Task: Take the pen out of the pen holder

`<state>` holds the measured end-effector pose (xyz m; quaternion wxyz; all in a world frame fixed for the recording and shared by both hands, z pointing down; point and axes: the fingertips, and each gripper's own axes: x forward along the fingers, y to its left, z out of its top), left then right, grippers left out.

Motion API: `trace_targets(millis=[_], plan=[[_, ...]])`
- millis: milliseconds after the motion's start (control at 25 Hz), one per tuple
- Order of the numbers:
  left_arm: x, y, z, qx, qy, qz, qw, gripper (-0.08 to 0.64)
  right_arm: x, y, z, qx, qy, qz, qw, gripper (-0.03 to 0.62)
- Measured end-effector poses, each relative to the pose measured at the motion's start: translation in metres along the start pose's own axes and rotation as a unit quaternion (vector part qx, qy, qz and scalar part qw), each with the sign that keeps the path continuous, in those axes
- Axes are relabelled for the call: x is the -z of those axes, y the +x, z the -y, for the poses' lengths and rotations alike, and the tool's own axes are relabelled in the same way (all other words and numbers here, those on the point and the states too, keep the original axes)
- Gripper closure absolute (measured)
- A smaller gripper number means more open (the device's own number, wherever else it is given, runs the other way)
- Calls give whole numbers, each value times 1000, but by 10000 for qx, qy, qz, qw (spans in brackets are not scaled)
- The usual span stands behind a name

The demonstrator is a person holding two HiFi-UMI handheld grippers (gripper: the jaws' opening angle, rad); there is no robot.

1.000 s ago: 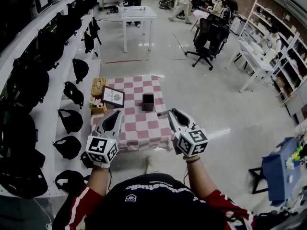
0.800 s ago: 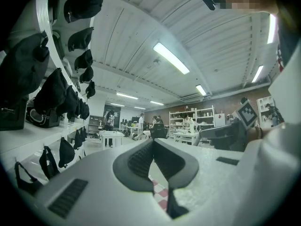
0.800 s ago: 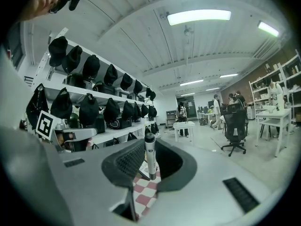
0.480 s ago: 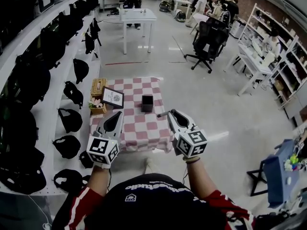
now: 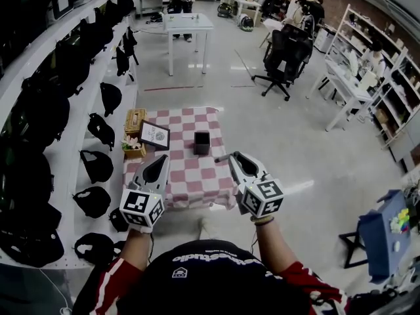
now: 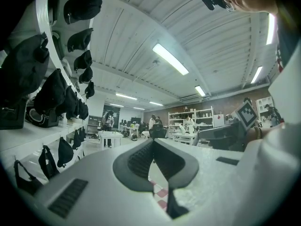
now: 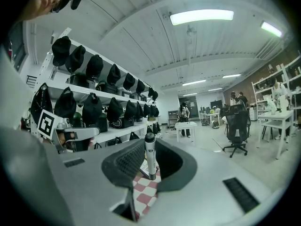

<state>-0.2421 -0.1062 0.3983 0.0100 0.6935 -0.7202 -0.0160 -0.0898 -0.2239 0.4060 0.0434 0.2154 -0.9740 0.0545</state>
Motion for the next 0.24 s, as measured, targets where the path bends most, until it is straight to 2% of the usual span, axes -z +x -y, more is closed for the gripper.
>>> trace_targets(millis=[240], plan=[[0,-2,-1,3,-15,-2,10000,555,-1,1,-4,-11,-30,-21,10000,522]])
